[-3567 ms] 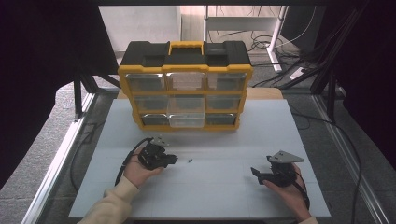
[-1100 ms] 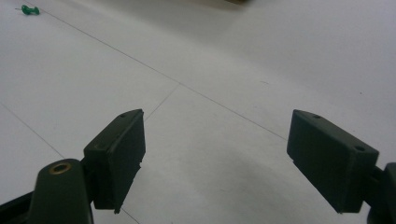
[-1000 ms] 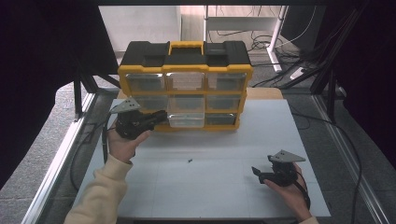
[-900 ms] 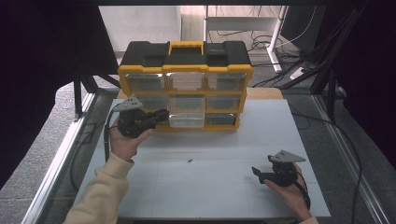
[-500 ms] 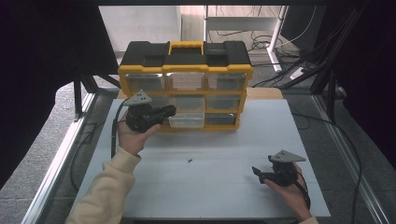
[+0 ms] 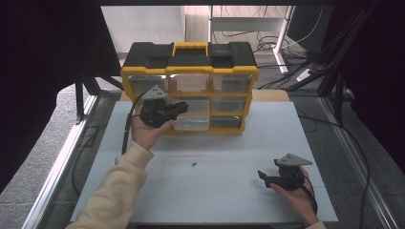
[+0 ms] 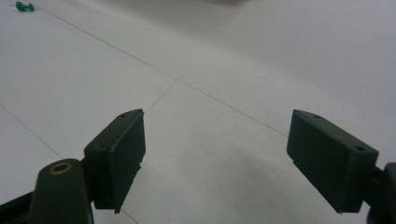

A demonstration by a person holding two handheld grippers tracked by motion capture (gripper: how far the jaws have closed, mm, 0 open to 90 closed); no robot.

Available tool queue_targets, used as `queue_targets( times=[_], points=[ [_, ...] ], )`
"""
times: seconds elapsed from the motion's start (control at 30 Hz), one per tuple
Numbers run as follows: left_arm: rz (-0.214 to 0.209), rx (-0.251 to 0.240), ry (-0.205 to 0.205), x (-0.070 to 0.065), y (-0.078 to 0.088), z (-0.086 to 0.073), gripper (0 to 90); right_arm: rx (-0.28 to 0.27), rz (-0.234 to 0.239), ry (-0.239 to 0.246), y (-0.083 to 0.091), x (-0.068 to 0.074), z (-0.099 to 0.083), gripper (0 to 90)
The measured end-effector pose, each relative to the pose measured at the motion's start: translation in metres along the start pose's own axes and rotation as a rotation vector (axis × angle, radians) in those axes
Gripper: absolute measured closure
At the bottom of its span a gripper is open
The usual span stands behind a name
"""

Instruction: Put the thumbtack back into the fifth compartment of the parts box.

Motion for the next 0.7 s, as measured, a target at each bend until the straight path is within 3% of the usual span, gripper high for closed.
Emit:
queue_targets(
  times=[0.33,0.57,0.7],
  points=[
    [0.016,0.032,0.021,0.011,-0.014,-0.001,82.6,0.003,-0.001,0.003,0.0,-0.001,0.0,19.5],
    [0.028,0.026,0.016,0.012,-0.014,-0.002,81.3,0.004,0.001,0.002,-0.001,-0.001,-0.001,19.5],
    [0.045,0.003,0.001,0.014,-0.011,-0.001,69.4,0.005,0.0,0.005,-0.001,0.0,-0.001,19.5]
  ],
)
Point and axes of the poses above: each handheld gripper's, and its own axes: y roughly backward along the jaws, z roughly out of its top, x roughly to its left, the point moved 7 cm from there along -y, roughly forward along the jaws, and after that the axes turned 10 degrees about -y, right-handed, at the moved point
